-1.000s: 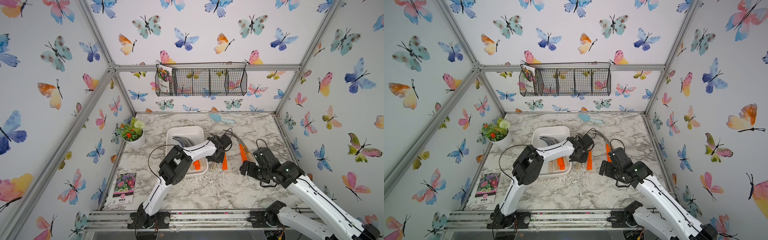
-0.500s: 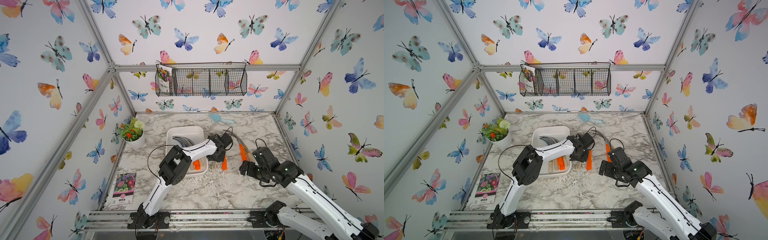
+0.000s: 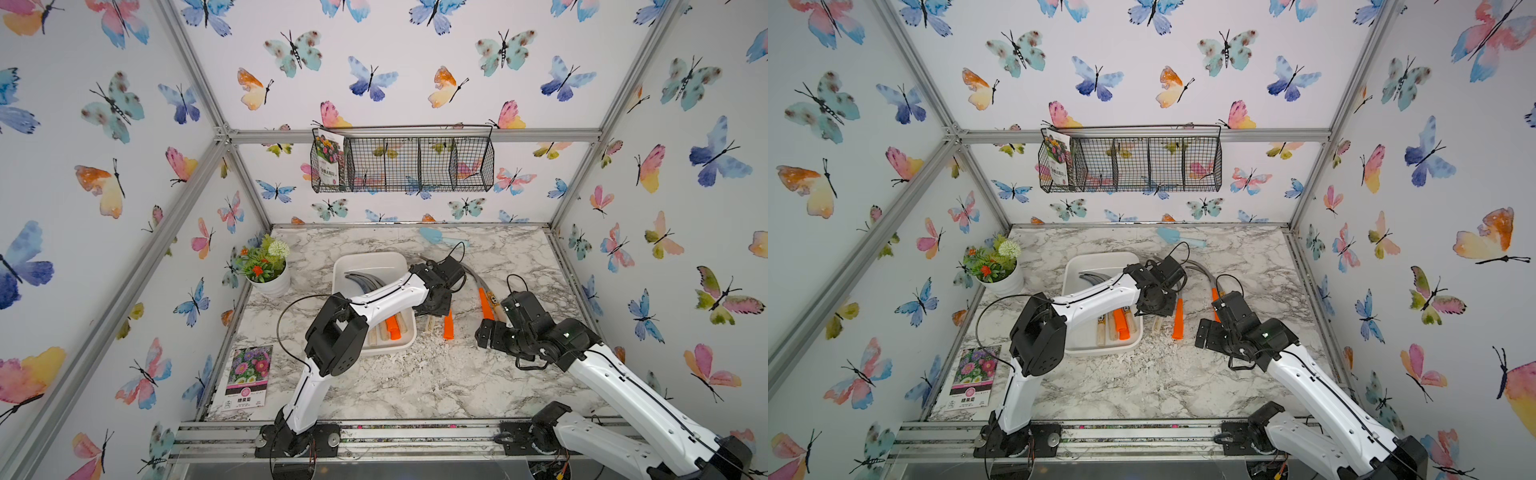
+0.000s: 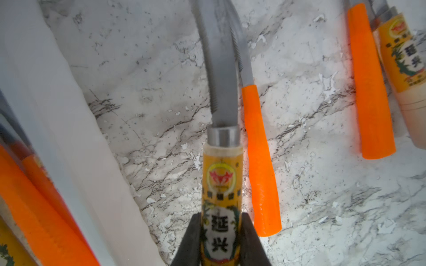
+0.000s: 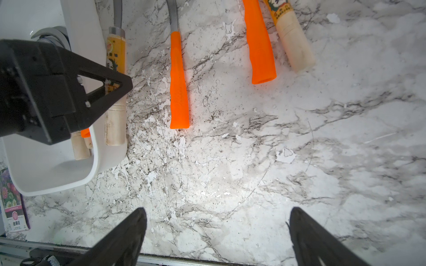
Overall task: Put small sickles into storage boxes
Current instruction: Pick up the sickle at the center of the board, then place the sickle in the storage box.
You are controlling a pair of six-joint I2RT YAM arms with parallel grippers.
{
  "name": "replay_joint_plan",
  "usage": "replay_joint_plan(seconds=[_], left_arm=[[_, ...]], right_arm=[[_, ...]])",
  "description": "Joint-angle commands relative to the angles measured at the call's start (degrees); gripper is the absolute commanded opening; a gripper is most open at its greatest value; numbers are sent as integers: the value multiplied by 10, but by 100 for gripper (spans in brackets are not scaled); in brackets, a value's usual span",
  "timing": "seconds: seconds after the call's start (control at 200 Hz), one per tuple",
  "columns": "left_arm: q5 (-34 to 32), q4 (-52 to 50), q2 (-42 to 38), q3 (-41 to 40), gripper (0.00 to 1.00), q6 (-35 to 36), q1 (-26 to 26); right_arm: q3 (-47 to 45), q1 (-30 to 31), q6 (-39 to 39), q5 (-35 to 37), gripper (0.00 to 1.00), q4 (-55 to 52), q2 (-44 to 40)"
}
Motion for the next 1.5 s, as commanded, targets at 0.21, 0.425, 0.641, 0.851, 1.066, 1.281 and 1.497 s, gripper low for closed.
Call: replay_joint_plan(seconds=[0.21, 0.425, 0.641, 0.851, 1.066, 1.281, 1.497], left_arm=[[-27, -4, -86, -25, 8, -10, -3], [-39, 3, -126, -64, 8, -15, -3], [-57, 0, -166, -109, 8, -21, -2], [-72, 2, -209, -160, 8, -30, 4], [-77, 11, -251, -210, 8, -38, 18], [-81, 15, -280, -249, 8, -44, 33], [-77, 29, -312, -294, 8, -46, 60]], right_arm=[[17, -2, -20, -17, 98, 29, 18], [22, -1, -30, -39, 98, 55, 31], [28, -2, -43, -73, 98, 97, 50], [40, -1, -56, -102, 98, 133, 85], [56, -1, -69, -129, 98, 166, 119], [68, 1, -78, -148, 98, 189, 153], [80, 8, -88, -154, 98, 203, 183]])
